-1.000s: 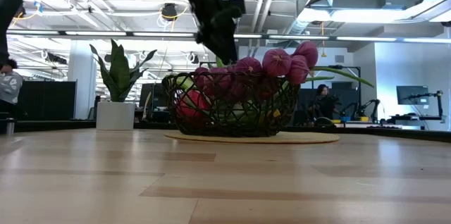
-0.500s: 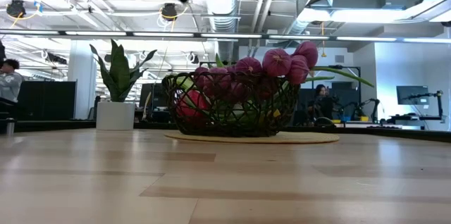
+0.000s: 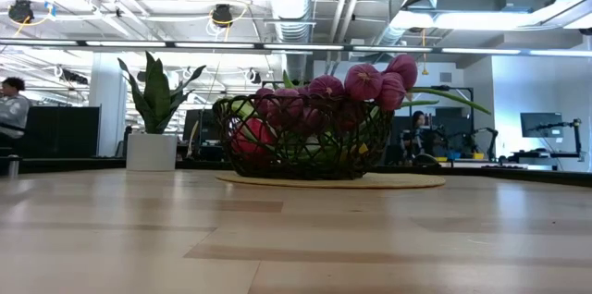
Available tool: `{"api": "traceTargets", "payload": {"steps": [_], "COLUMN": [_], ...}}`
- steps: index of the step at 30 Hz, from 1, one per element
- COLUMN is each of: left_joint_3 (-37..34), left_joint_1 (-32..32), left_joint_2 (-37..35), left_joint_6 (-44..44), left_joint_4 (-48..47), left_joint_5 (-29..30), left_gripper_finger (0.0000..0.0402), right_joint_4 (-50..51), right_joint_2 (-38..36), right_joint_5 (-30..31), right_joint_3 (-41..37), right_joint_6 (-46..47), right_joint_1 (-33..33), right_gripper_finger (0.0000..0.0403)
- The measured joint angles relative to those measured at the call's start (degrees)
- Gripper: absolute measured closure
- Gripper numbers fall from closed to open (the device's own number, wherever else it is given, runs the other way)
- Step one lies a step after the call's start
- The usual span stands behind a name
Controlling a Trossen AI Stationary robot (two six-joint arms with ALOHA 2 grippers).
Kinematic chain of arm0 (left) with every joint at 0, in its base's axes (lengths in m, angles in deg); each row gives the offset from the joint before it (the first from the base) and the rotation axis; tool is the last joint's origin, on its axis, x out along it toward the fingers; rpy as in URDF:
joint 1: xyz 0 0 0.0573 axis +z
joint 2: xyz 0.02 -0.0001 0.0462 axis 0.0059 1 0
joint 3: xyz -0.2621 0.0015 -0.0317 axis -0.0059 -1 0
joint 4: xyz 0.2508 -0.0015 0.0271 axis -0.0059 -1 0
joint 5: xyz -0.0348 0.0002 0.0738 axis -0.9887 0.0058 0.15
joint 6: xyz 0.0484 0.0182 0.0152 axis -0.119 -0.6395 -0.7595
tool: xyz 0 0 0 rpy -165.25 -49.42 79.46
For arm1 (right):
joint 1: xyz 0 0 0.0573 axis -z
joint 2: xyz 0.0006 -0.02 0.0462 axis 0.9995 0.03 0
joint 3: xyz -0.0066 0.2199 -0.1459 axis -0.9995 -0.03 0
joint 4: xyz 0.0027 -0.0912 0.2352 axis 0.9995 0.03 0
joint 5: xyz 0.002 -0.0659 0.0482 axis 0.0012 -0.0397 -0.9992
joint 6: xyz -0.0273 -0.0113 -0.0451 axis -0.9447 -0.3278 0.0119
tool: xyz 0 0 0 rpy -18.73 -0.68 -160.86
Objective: Build produce basket
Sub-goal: Return to Home Position
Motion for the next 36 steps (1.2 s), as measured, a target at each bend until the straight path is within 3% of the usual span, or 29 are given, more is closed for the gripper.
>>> {"api": "traceTargets", "payload": {"steps": [5,11,16,21,25,28,33,36], "left_joint_3": [-5.0,-12.2,-17.0,-24.0,-30.7,-35.6,-41.6,-44.9], "left_joint_1": [-12.3,-12.7,-10.6,-7.2,-2.2,2.4,9.4,13.1], "left_joint_2": [-1.3,-2.1,-2.5,-3.0,-3.1,-3.1,-3.1,-4.4], "left_joint_6": [5.2,9.8,4.9,-8.4,-21.1,-25.8,-32.8,-37.6], "left_joint_4": [2.2,2.2,10.4,28.7,44.2,52.2,61.2,68.3], "left_joint_5": [7.2,9.3,1.2,-8.0,-15.6,-19.8,-23.8,-28.9], "left_gripper_finger": [0.0210,0.0228,0.0264,0.0330,0.0392,0.0394,0.0400,0.0401], "right_joint_4": [1.0,-6.6,-33.4,-71.9,-102.4,-118.5,-124.3,-124.7], "right_joint_2": [-5.3,-12.6,-16.9,-19.5,-20.4,-20.4,-21.5,-22.5], "right_joint_5": [10.3,14.0,9.7,5.4,-4.7,-16.4,-31.4,-43.8], "right_joint_3": [-11.2,-34.5,-56.7,-76.3,-88.3,-95.2,-100.2,-100.2], "right_joint_6": [9.4,23.7,20.8,4.5,-11.1,-18.1,-19.1,-19.9], "right_joint_1": [-8.6,-10.0,-8.9,-8.1,-3.8,2.4,14.4,22.1], "right_gripper_finger": [0.0319,0.0394,0.0391,0.0398,0.0400,0.0400,0.0401,0.0401]}}
